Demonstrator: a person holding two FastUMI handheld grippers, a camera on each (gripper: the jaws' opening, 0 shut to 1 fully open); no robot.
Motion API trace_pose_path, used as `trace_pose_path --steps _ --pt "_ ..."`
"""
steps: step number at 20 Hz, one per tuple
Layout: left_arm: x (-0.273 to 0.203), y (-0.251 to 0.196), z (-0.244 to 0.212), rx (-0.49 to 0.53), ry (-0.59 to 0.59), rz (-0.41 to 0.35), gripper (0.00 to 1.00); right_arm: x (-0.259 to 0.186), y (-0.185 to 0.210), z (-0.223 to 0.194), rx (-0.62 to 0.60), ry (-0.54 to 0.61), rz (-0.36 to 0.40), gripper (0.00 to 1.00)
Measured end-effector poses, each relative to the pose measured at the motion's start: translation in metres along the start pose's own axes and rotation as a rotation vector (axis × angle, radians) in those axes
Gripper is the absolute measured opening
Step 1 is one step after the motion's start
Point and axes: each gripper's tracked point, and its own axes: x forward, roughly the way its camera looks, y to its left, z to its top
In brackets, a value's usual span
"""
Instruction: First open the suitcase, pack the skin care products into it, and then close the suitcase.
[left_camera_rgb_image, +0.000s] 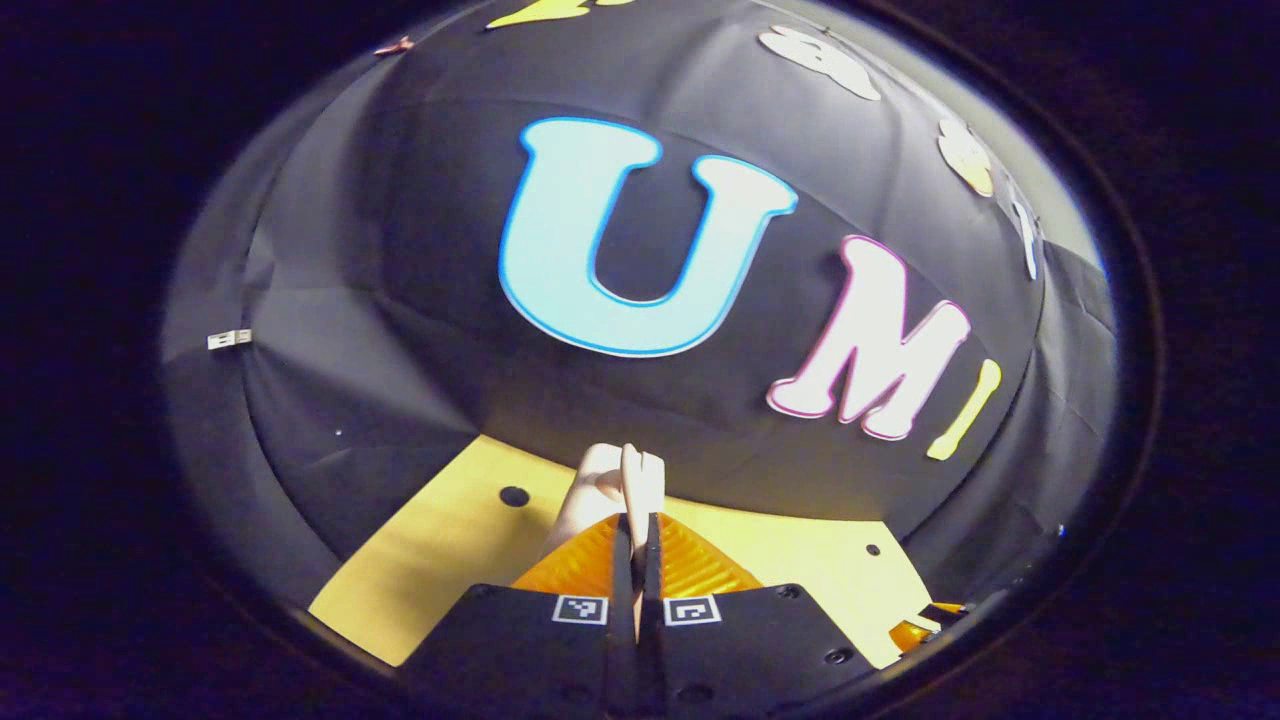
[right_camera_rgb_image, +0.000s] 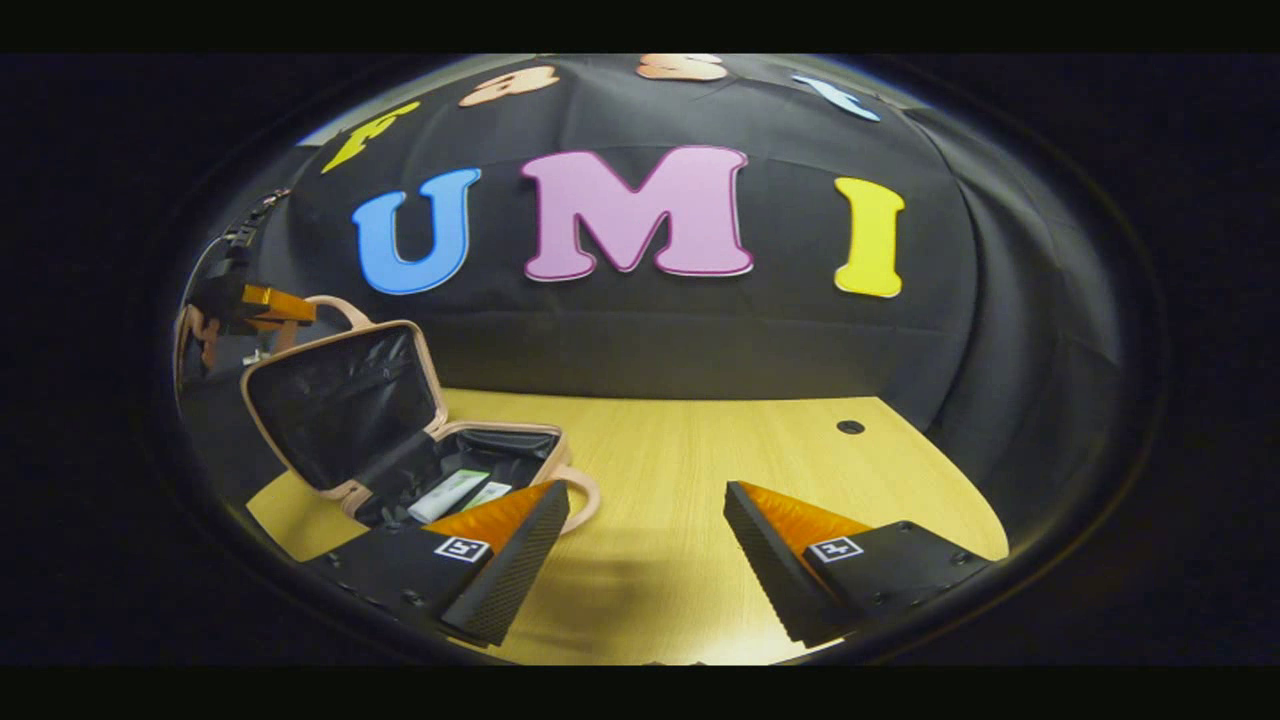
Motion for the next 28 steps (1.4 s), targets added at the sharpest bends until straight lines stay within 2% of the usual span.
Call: trace_pose_path --steps 1,2,3,4,8,9,11,12,13,14,17,19,21,23,26,28 --pt "0.001 -0.026 -0.012 -0.003 0.01 -0.025 0.06 -0.001 -0.009 -0.003 0.015 0.006 -0.005 0.99" --pt "0.007 -0.052 -0.024 -0.016 0.023 -0.041 0.06 -0.002 -0.02 -0.006 0.027 0.008 -0.012 0.93" --pt "0.014 -0.075 -0.04 -0.036 0.039 -0.055 0.06 -0.004 -0.033 -0.012 0.026 0.009 -0.031 0.99" --pt "0.02 -0.096 -0.056 -0.052 0.052 -0.077 0.06 -0.005 -0.044 -0.014 0.025 0.008 -0.044 0.99" --pt "0.056 -0.146 -0.157 -0.119 0.144 -0.159 0.06 -0.008 -0.071 -0.018 0.041 0.012 -0.034 0.97" --pt "0.065 -0.154 -0.186 -0.098 0.175 -0.164 0.06 -0.01 -0.076 -0.02 0.055 0.02 -0.03 0.97" --pt "0.077 -0.163 -0.231 0.009 0.248 -0.149 0.06 -0.017 -0.08 -0.02 0.077 0.034 -0.007 0.97" --pt "0.086 -0.168 -0.253 0.047 0.287 -0.13 0.11 -0.022 -0.081 -0.016 0.074 0.03 0.002 0.97" --pt "0.095 -0.169 -0.267 0.071 0.33 -0.107 0.06 -0.027 -0.081 -0.015 0.065 0.027 0.011 0.97" --pt "0.098 -0.169 -0.276 0.074 0.36 -0.087 0.07 -0.032 -0.082 -0.015 0.054 0.025 0.017 0.97" --pt "0.103 -0.175 -0.278 0.057 0.349 -0.059 0.14 -0.044 -0.086 -0.013 0.06 0.03 0.009 0.97" --pt "0.094 -0.189 -0.268 0.008 0.33 -0.089 0.29 -0.052 -0.08 -0.008 0.079 0.036 0.012 0.97" --pt "0.079 -0.194 -0.242 -0.024 0.265 -0.1 0.58 -0.061 -0.072 0.007 0.064 0.009 0.013 0.97" --pt "0.051 -0.19 -0.207 0.005 0.183 -0.09 0.94 -0.073 -0.063 0.027 0.044 -0.027 0.013 0.97" --pt "-0.017 -0.189 -0.135 0.12 0.019 -0.07 0.96 -0.096 -0.045 0.057 0.037 -0.073 0.011 0.97" --pt "-0.067 -0.175 -0.088 0.203 -0.084 -0.003 0.96 -0.116 -0.031 0.076 0.031 -0.107 0.006 0.97"
